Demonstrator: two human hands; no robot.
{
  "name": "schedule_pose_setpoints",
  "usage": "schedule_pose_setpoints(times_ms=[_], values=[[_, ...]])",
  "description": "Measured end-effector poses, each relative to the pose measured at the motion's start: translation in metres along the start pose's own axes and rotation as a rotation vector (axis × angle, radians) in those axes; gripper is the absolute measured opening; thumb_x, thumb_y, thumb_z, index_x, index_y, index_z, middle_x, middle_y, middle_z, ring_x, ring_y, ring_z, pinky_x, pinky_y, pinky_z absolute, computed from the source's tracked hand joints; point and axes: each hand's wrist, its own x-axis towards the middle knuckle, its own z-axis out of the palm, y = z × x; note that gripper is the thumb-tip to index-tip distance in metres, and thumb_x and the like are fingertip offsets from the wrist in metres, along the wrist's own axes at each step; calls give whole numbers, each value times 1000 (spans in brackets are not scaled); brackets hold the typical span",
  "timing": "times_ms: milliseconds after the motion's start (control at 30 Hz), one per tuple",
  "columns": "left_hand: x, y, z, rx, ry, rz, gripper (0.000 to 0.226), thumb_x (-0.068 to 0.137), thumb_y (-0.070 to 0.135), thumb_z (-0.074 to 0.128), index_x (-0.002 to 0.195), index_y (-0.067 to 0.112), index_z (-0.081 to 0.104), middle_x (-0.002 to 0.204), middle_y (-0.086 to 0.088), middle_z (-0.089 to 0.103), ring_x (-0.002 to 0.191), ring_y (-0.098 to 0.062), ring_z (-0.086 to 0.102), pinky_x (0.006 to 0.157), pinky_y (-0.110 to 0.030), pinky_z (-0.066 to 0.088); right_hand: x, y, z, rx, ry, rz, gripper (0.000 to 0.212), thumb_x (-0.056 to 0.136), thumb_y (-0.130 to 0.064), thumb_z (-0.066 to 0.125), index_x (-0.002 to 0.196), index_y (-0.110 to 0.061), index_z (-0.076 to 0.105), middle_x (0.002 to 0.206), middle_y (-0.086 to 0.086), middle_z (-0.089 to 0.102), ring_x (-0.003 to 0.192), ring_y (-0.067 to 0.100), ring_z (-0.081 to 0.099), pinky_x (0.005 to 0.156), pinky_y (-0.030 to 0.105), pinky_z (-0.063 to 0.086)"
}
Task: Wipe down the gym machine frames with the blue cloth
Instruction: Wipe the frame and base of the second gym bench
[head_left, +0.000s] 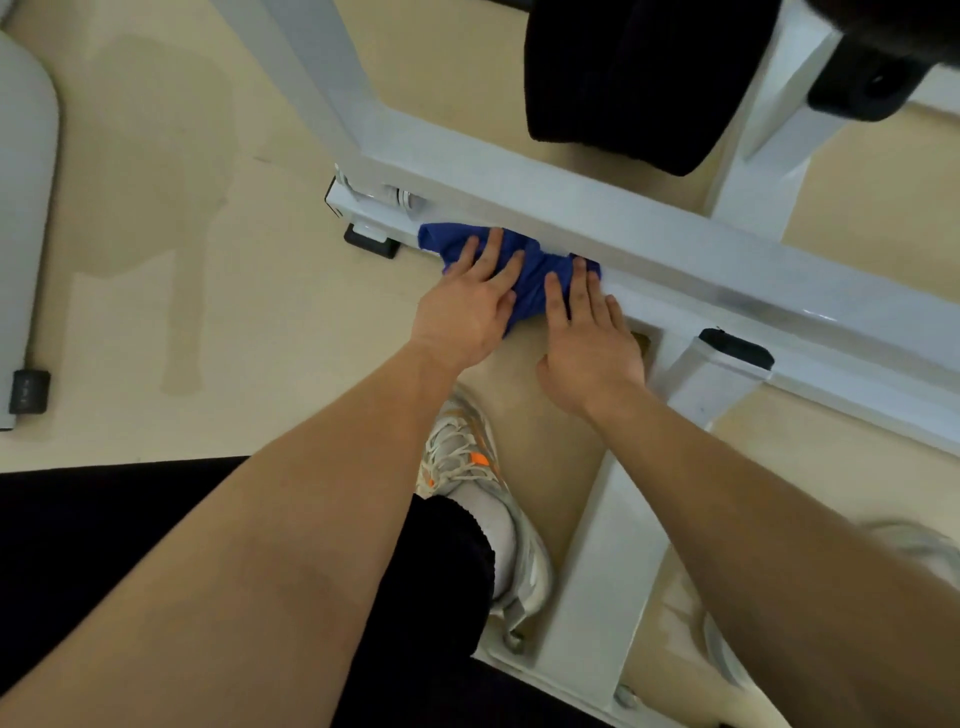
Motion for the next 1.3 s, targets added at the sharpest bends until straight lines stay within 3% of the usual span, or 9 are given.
schedule_pose_setpoints(times_ms=[233,433,567,800,933,1133,1300], values=[[-3,48,12,32,-43,242,53,101,28,41,153,23,33,163,-7,19,149,-31,20,118,-45,28,-24,22,-4,80,-70,234,73,104,-35,31,156,-8,-12,162,20,-18,152,31,-11,124,43,2],[-1,0,-6,-60,13,18,55,102,20,40,155,22,27,164,-5,15,150,-31,17,118,-47,26,4,-5,-14,99,-62,9,81,97,-34,37,157,-13,-13,162,14,-22,152,28,-15,125,41,-1],[3,2,-8,-21,-32,5,54,102,22,40,154,20,28,165,-8,13,150,-36,14,118,-50,26,13,-9,-18,72,-50,-37,81,98,-35,40,157,-13,-10,164,13,-15,152,27,-11,124,41,0],[11,60,4,80,-86,241,53,103,29,39,154,28,28,164,-5,16,151,-31,14,121,-48,18,-35,15,-5,7,-79,312,77,101,-32,35,154,1,-12,160,29,-12,151,39,-1,124,46,7],[16,64,8,85,-87,329,54,100,28,45,153,29,32,164,-2,19,151,-28,15,121,-45,16,-29,8,-11,73,-117,393,77,101,-32,36,154,1,-10,160,30,-12,151,41,-2,123,47,7],[9,28,1,-48,0,128,57,97,19,51,151,29,36,163,-1,22,150,-27,18,119,-46,21,-13,11,-6,109,-28,130,74,98,-23,33,156,-10,-11,163,16,-19,152,31,-13,124,45,2],[6,16,-10,-105,35,11,52,96,15,55,145,31,47,160,7,29,148,-22,27,106,-38,40,10,11,-8,173,18,-24,79,93,-23,46,158,-15,2,166,5,-6,153,22,-7,124,47,5]])
